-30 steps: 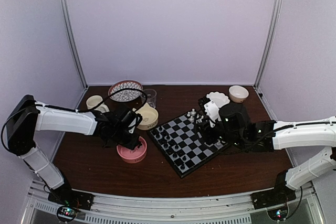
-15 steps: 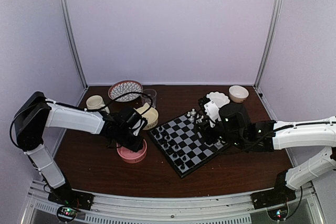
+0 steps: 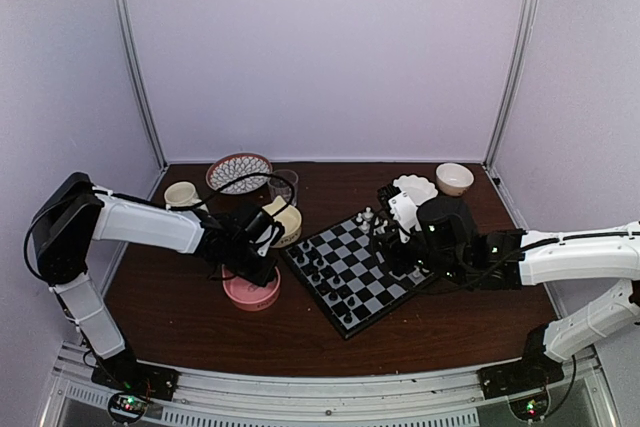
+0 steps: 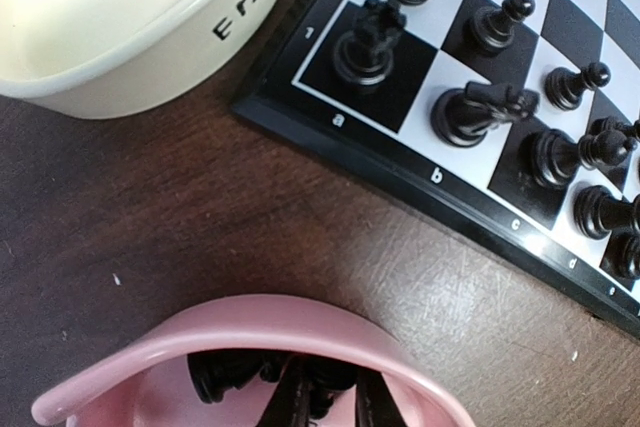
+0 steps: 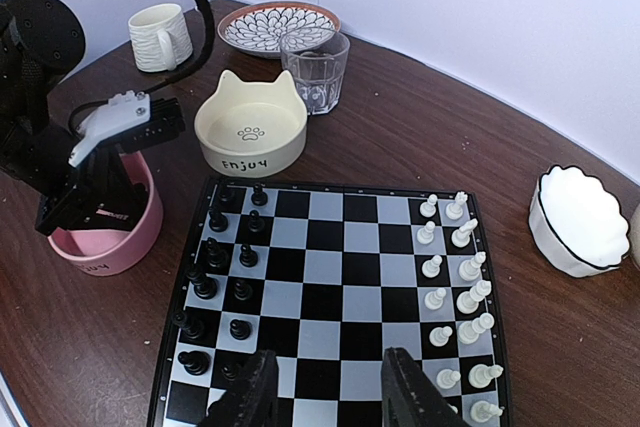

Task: Set up the chess pieces on the board
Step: Pick up the pawn from the storage box, then pass from the left arm to the right

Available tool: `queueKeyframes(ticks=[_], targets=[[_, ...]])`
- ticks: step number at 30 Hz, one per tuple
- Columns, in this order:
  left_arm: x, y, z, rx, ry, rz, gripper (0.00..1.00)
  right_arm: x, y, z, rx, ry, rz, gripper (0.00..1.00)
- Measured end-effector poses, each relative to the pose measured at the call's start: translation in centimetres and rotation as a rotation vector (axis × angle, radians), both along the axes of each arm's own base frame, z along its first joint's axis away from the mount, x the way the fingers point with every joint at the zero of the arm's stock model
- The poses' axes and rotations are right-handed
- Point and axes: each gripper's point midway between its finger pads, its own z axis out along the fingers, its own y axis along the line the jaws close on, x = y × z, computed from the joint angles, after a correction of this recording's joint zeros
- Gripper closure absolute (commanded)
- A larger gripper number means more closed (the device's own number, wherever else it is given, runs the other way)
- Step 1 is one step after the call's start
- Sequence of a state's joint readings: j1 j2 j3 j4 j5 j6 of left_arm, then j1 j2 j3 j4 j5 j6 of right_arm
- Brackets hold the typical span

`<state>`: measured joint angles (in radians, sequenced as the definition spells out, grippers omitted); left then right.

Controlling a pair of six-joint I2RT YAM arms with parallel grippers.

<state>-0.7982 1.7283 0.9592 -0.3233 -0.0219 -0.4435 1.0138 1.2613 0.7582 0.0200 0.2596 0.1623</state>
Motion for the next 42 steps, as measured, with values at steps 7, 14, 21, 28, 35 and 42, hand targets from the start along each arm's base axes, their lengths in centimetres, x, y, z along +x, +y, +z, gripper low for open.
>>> queueKeyframes(ticks=[7,14,21,28,35,42], targets=[[0.1,0.0,0.2,-0.005,-0.009,0.001,0.92,0.0,0.0,0.0,0.000,0.000,0.000,0.62],[-1.1,1.7,5.1,-0.116,-0.121,0.034,0.96,-0.4,0.6,0.1,0.017,0.012,0.036,0.60],[-2.4,0.4,12.2,-0.466,-0.205,0.078,0.96,-2.5,1.8,1.0,0.081,0.015,0.132,0.61],[-4.9,-2.6,14.3,-0.794,-0.106,0.097,0.95,-7.2,4.8,4.6,0.178,-0.018,0.277,0.62],[-7.4,-6.7,18.5,-1.060,-0.023,0.053,0.95,-10.7,7.1,6.5,0.247,-0.064,0.353,0.60],[-9.8,-9.6,18.9,-1.137,0.080,0.011,0.95,-11.4,8.0,5.7,0.223,-0.191,0.366,0.58]])
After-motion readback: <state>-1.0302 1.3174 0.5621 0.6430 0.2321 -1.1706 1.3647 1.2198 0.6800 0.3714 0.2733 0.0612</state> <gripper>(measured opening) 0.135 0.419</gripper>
